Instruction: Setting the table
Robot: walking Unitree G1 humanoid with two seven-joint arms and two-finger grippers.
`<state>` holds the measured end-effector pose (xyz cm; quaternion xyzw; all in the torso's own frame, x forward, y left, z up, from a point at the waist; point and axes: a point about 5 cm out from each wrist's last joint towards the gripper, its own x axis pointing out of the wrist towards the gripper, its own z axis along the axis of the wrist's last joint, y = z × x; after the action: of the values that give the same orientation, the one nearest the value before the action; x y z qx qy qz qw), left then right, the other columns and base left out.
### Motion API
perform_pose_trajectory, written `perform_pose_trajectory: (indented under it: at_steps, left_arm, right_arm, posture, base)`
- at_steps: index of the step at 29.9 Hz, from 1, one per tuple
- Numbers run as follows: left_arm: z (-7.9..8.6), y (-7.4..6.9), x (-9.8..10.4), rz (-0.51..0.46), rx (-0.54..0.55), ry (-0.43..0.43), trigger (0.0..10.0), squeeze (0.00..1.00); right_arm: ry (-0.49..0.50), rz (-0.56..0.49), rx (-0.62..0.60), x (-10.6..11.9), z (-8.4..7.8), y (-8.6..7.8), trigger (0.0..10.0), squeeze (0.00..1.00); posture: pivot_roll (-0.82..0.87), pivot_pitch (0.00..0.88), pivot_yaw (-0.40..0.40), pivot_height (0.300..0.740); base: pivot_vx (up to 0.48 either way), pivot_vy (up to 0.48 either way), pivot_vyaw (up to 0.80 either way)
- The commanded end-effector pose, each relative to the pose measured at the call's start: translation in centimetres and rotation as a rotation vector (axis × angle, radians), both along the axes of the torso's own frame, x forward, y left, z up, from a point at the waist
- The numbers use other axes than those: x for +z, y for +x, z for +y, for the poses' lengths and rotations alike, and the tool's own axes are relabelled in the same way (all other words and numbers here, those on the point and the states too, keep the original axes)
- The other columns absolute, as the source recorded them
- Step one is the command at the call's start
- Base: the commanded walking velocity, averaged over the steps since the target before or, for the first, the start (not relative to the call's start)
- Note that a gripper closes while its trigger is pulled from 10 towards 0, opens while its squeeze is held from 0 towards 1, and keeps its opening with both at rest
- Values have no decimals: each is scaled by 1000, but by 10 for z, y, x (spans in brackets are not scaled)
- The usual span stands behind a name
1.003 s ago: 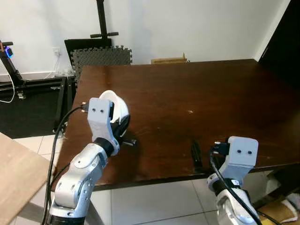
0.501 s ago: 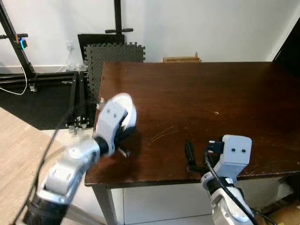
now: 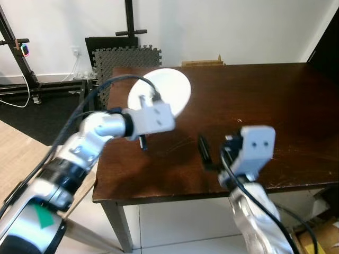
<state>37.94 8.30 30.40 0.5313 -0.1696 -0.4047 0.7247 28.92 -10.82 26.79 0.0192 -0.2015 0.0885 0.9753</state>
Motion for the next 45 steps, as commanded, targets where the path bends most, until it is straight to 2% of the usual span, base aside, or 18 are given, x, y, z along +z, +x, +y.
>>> perform_pose_trajectory:
  at_steps: [1, 2, 5, 6, 8, 10, 17, 19, 20, 23, 28, 30, 34, 37, 38, 39, 40, 45]
  left_arm:
    - [-4, 6, -8, -2, 7, 57, 10000, 0]
    - [-9, 10, -9, -9, 22, 79, 10000, 0]
    - [-11, 12, -9, -16, 31, 94, 10000, 0]
    - [-13, 15, -8, -25, 41, 111, 10000, 0]
    - [-19, 19, -6, -56, 53, 164, 10000, 0]
    - [-21, 21, -3, -58, 44, 213, 10000, 0]
    - [-17, 22, 7, -27, 45, 249, 10000, 0]
    - [-9, 21, 17, -16, 34, 306, 10000, 0]
    - [-9, 21, 17, -16, 34, 306, 10000, 0]
    - [0, 13, 31, 22, -59, 364, 10000, 0]
    - [-5, 5, 26, -1, -171, 445, 10000, 0]
    - [-6, 4, 24, -6, -184, 462, 10000, 0]
    - [-12, 2, 21, 8, -224, 430, 10000, 0]
    - [-15, 1, 17, 9, -243, 443, 10000, 0]
    - [-15, 0, 15, 8, -253, 459, 10000, 165]
    - [-15, 0, 15, 8, -253, 459, 10000, 165]
    - [-15, 0, 13, 15, -267, 473, 10000, 1000]
    - [-13, -1, 11, 32, -278, 482, 10000, 1000]
  right_arm:
    - [6, 1, -10, 5, -6, 6, 10000, 0]
    - [2, -37, -26, 17, -9, 8, 10000, 0]
    - [-1, -61, -38, 24, -11, 9, 10000, 0]
    - [2, -91, -56, 34, -14, 9, 10000, 0]
    - [-6, -169, -87, 54, -19, 4, 10000, 0]
    - [-12, -209, -100, 65, -21, 0, 10000, 0]
    - [-16, -220, -116, 68, -24, -5, 10000, 0]
    - [-15, -208, -132, 64, -27, -7, 10000, 0]
    - [-15, -208, -132, 64, -27, -7, 10000, 0]
    - [-16, -188, -149, 59, -31, -9, 10000, 0]
    - [-17, -166, -155, 54, -34, -7, 10000, 0]
    - [-18, -164, -153, 54, -34, -6, 10000, 0]
    - [-19, -162, -150, 55, -33, -4, 10000, 0]
    - [-19, -162, -149, 55, -33, -4, 10000, 0]
    - [-19, -161, -148, 55, -33, -4, 10000, 0]
    - [-19, -161, -148, 55, -33, -4, 10000, 0]
    - [-20, -159, -148, 55, -33, -4, 10000, 0]
    - [-15, -152, -154, 53, -35, -4, 10000, 0]
  posture:
    - [-26, 287, 62, 740]
    - [-28, 313, 67, 740]
    - [-28, 320, 68, 740]
    - [-35, 346, 72, 740]
    - [-45, 372, 86, 740]
    - [-52, 380, 94, 740]
    - [-59, 375, 104, 740]
    - [-66, 363, 114, 740]
    - [-66, 363, 114, 740]
    - [-56, 352, 114, 740]
    - [-46, 344, 99, 740]
    - [-46, 344, 99, 740]
    - [-41, 343, 96, 740]
    - [-41, 343, 96, 740]
    - [-41, 343, 96, 740]
    - [-41, 343, 96, 740]
    - [-41, 343, 96, 740]
    - [-49, 339, 93, 740]
  base:
    - [0, 0, 0]
    - [0, 0, 0]
    - [0, 0, 0]
    - [0, 0, 0]
    - [0, 0, 0]
    - [0, 0, 0]
    - [0, 0, 0]
    - [0, 0, 0]
    - [0, 0, 0]
    - [0, 0, 0]
    - [0, 0, 0]
    - [0, 0, 0]
    - [0, 0, 0]
    - [0, 0, 0]
    - [0, 0, 0]
    - [0, 0, 0]
    - [0, 0, 0]
    - [0, 0, 0]
